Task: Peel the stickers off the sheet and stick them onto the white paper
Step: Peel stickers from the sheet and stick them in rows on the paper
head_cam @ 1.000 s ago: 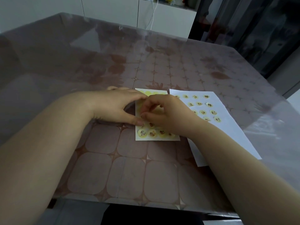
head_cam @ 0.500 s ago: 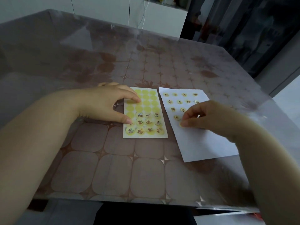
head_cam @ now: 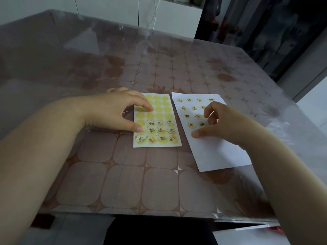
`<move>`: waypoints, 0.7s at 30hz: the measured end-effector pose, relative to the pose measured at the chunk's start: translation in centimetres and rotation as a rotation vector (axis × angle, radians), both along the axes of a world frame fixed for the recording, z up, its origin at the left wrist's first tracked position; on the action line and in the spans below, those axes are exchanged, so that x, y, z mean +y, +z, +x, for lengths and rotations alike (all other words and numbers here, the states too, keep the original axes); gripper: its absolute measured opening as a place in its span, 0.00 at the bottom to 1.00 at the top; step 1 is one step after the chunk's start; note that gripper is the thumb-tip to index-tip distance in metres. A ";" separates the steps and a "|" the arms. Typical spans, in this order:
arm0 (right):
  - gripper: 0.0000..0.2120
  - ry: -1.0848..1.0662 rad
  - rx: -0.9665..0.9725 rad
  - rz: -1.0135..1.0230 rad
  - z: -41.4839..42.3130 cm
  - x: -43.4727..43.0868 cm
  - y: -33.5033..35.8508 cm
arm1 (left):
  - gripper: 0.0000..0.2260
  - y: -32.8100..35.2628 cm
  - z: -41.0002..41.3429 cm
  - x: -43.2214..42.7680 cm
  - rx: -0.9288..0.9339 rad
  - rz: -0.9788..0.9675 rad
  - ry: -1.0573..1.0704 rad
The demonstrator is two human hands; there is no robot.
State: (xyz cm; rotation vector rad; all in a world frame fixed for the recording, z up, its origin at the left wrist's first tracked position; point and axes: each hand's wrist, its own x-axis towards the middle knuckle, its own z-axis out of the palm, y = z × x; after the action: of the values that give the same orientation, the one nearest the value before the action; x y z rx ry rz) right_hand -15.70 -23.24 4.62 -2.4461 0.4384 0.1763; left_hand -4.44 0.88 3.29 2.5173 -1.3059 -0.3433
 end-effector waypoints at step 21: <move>0.04 0.366 -0.304 -0.039 3.7 7.0 -1.8 | 0.39 -0.7 -0.2 -0.6 0.016 0.023 0.054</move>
State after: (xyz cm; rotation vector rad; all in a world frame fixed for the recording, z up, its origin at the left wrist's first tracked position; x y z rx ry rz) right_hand -12.04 -16.28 2.79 -2.5161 -0.1418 -0.0536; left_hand -4.61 0.24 2.59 2.5582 -1.2319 -0.3678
